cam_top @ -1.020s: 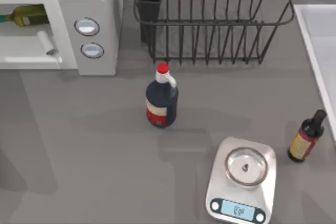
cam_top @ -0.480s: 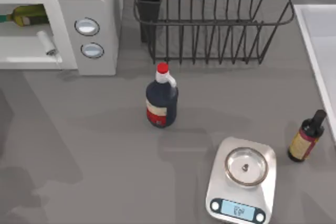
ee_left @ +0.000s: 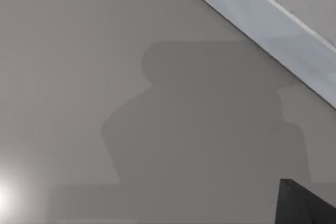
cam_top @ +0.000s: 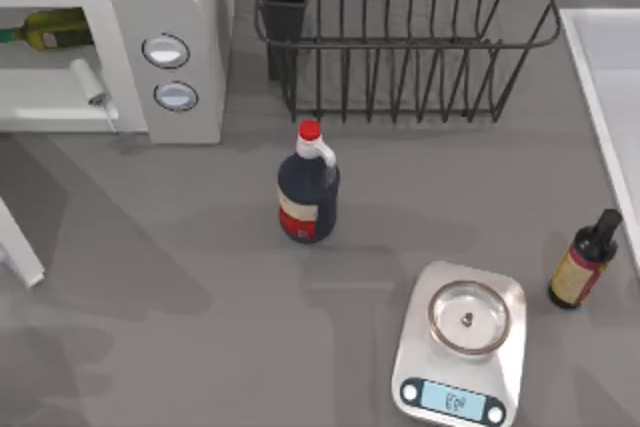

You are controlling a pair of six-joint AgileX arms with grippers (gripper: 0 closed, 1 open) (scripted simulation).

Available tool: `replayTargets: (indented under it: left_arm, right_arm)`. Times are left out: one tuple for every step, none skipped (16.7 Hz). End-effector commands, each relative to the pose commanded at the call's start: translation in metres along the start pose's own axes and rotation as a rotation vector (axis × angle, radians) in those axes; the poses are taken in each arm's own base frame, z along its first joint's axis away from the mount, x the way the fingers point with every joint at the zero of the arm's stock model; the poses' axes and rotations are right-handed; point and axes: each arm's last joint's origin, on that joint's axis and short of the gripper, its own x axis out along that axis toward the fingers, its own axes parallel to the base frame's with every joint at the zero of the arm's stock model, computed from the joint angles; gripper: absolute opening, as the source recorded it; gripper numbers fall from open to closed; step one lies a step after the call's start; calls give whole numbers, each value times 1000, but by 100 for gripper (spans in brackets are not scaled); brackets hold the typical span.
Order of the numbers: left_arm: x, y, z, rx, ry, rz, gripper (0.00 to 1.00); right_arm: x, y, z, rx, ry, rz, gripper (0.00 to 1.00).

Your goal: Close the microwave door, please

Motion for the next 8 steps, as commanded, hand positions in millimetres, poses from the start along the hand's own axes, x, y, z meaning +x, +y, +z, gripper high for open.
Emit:
replayTargets:
  left_arm:
    - [1,-5,1,-3,4,2,0]
    - [1,-12,1,-4,9,4,0]
    - [3,-20,2,-3,13,3,0]
    - [4,-31,3,1,17,0,0]
    - [4,-44,4,8,19,-6,0]
    - [5,-56,4,15,19,-12,0]
    - [5,-68,4,20,17,-17,0]
    - [4,-78,3,19,13,-17,0]
  right_arm:
    - [0,0,0,0,0,0,100]
    - [0,0,0,0,0,0,100]
    - [0,0,0,0,0,0,100]
    - [0,0,0,0,0,0,100]
    - [0,0,0,0,0,0,100]
    - [0,0,0,0,0,0,100]
    - [0,0,0,0,0,0,100]
    - [0,0,0,0,0,0,100]
